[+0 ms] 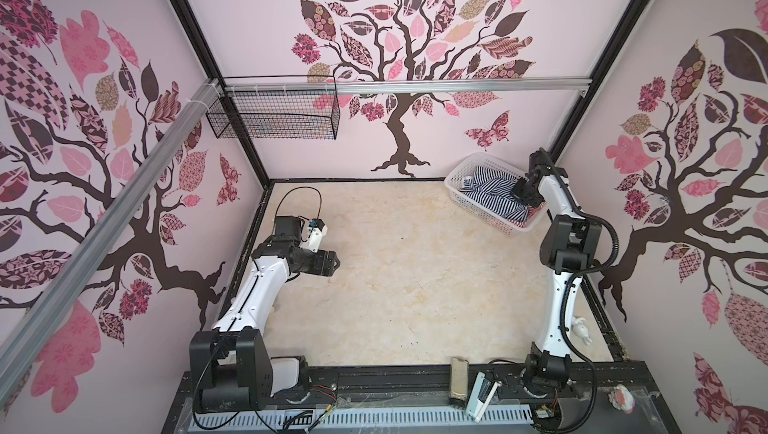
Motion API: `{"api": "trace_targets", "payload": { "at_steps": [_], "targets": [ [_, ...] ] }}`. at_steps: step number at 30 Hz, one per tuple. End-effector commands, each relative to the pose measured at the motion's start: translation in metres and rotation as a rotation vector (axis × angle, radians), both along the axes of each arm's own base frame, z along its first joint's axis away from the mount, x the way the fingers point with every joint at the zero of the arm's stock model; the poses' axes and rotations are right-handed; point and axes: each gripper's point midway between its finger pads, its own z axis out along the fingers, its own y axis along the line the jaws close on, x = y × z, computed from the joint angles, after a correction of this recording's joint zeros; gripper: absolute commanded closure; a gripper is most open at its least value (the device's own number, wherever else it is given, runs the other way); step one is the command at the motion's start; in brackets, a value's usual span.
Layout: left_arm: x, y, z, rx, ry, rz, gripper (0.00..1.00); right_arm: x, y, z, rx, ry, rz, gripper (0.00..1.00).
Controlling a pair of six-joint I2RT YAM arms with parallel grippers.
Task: Fold and stack the tank tops
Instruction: 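Grasp the blue striped tank top with the right gripper and lift it out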
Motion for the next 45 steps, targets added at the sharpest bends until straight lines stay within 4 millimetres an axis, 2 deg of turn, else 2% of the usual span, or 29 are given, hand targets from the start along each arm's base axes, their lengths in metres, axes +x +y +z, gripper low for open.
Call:
{"api": "trace_targets", "payload": {
  "at_steps": [1,3,11,16,19,22,26,27,30,33,36,38,43,45],
  "targets": [
    [0.000,-0.001,0.003,-0.005,-0.020,0.008,0.16,-0.003,0.008,0.070,0.013,-0.129,0.014,1.00],
    [0.000,-0.001,0.004,-0.005,-0.023,0.008,0.16,-0.010,0.012,0.084,0.023,-0.158,0.020,1.00],
    [0.001,-0.004,0.010,-0.022,-0.045,0.001,0.16,-0.031,0.044,0.181,0.026,-0.355,0.074,1.00],
    [0.001,-0.004,0.012,-0.027,-0.050,0.001,0.15,-0.045,0.082,0.237,0.054,-0.469,0.152,1.00],
    [0.003,-0.005,0.014,-0.030,-0.060,0.003,0.15,-0.060,0.119,0.287,0.050,-0.568,0.233,1.00],
    [0.004,-0.004,0.014,-0.027,-0.063,0.007,0.15,-0.084,0.158,0.343,0.065,-0.695,0.322,1.00],
    [0.007,-0.004,0.017,-0.032,-0.074,0.009,0.15,-0.129,0.219,0.413,0.085,-0.856,0.457,1.00],
    [0.008,-0.004,0.017,-0.030,-0.077,0.012,0.15,-0.142,0.239,0.427,0.089,-0.891,0.502,1.00],
    [0.011,-0.002,0.019,-0.028,-0.089,0.028,0.14,-0.173,0.293,0.454,0.117,-0.956,0.620,1.00],
    [0.014,0.000,0.022,-0.031,-0.097,0.039,0.14,-0.190,0.337,0.464,0.185,-0.987,0.719,1.00],
    [0.014,0.004,0.025,-0.032,-0.107,0.052,0.14,-0.194,0.373,0.457,0.244,-0.977,0.786,1.00],
    [0.014,0.008,0.026,-0.035,-0.109,0.068,0.14,-0.186,0.390,0.438,0.270,-0.929,0.792,1.00],
    [0.012,0.021,0.028,-0.063,-0.110,0.110,0.14,-0.159,0.424,0.376,0.352,-0.825,0.810,1.00],
    [0.012,0.027,0.027,-0.064,-0.106,0.128,0.14,-0.153,0.438,0.365,0.406,-0.803,0.834,1.00]
  ]
}}
